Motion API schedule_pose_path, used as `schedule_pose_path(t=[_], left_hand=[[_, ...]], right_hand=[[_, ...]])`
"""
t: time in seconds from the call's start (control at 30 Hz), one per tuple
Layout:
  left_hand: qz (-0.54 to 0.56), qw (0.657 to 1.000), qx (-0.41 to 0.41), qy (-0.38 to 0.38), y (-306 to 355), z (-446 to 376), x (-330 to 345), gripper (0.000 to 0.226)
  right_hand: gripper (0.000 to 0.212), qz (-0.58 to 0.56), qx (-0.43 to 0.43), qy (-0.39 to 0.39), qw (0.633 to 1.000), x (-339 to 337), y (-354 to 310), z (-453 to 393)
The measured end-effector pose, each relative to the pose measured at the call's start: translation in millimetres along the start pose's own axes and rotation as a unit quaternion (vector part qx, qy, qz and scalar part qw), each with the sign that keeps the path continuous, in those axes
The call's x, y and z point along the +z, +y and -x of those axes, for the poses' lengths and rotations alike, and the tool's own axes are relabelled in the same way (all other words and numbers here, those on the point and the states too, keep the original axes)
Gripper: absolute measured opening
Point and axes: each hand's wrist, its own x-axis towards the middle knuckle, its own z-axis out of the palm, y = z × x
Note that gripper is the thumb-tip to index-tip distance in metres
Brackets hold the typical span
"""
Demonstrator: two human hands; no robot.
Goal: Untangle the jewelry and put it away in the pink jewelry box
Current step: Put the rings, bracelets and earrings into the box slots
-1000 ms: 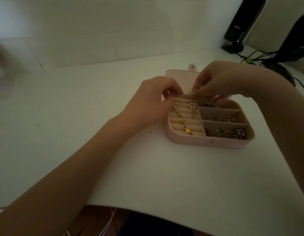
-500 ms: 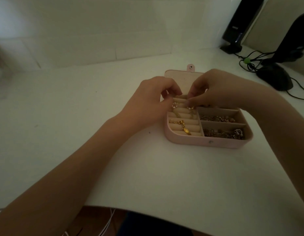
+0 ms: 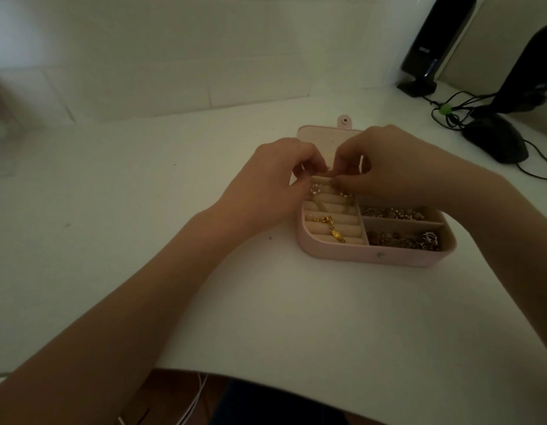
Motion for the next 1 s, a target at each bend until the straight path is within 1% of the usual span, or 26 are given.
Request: schedule_pose_path(t=[0.07,0.2,0.37,0.47,0.6,0.73,0.83,0.93,1.0], left_hand=[[-0.002,1.000,0.001,-0.003,0.3,0.1,-0.6,0.024],[-0.004,1.000,0.001,-0.008,2.1,0.4,-2.4,0.024],[-0.011,1.000,-0.001,-0.013,2.2,0.4,-2.1,0.024],[-0.010,1.000,-0.006,-0.012,1.8,0.5,-2.2,0.024],[-0.009,1.000,-0.002,-0.011,1.0,0.2,-1.6,0.024],[-0.010,1.000,-0.003,-0.007,-0.7,0.5,-1.2,0.022],[-0.015,1.000,-0.005,-0.006,-2.5,0.5,-0.6,0.020],[-0.019,1.000,-0.005,0.002,-3.1,0.5,-1.1,0.018],[-0.019,1.000,-0.008,0.005,-3.3,0.7,-1.6,0.017]], right_hand=[[0.009,-0.013,-0.006,0.011,1.000,0.0,1.0,0.6],[0.008,-0.038,-0.002,0.001,0.999,-1.5,7.2,1.8],[0.009,-0.023,-0.011,0.046,0.999,5.3,6.3,3.8],[0.005,0.021,-0.010,0.068,0.997,6.8,0.1,5.3],[0.011,0.138,-0.030,0.082,0.987,5.1,-11.4,6.3],[0.016,0.211,-0.041,0.070,0.974,0.6,-20.6,4.8],[0.018,0.262,-0.044,0.046,0.963,-1.5,-22.2,1.7],[0.018,0.271,-0.035,0.014,0.962,-1.7,-22.3,-2.3],[0.010,0.233,-0.029,0.003,0.972,-1.4,-18.2,-4.5]])
